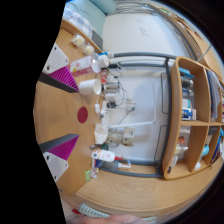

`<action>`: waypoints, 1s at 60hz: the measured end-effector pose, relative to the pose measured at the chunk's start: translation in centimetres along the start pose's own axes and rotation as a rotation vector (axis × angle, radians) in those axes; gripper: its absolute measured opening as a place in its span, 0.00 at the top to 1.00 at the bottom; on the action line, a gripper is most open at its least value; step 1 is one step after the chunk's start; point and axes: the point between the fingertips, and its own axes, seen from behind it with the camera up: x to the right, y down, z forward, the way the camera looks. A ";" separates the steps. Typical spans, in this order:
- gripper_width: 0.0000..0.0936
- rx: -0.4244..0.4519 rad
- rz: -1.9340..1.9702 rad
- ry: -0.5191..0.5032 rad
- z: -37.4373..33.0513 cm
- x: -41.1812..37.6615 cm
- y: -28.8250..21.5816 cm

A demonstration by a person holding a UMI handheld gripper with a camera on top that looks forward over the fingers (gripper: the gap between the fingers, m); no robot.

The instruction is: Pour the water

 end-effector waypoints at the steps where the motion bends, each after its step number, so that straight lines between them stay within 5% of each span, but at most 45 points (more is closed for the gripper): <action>1: 0.08 -0.055 -0.014 -0.054 -0.9 0.0 -0.3; 16: 0.09 -0.078 -0.038 -0.234 1.2 -11.3 5.5; 42: 0.10 0.032 -0.015 -0.292 9.5 -16.9 1.5; 49: 0.34 0.067 -0.037 -0.284 11.0 -17.6 1.0; 60: 0.43 0.103 -0.012 -0.280 11.3 -17.8 0.7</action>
